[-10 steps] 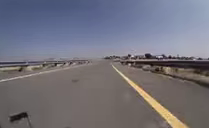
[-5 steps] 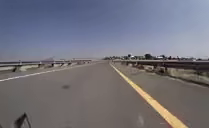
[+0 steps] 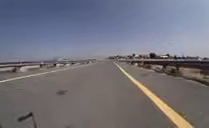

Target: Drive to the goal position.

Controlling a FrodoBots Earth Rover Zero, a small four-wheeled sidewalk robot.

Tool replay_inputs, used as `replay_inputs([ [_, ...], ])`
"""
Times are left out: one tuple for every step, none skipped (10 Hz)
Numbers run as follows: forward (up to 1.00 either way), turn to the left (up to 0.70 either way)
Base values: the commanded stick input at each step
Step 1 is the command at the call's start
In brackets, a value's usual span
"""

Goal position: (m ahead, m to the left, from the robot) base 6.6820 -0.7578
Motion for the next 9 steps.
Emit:
replay_inputs([
  [1.0, 0.0],
  [1.0, 0.0],
  [1.0, 0.0],
  [1.0, 0.0],
  [1.0, 0.0],
  [1.0, 0.0],
  [1.0, 0.0],
  [1.0, 0.0],
  [1.0, 0.0],
])
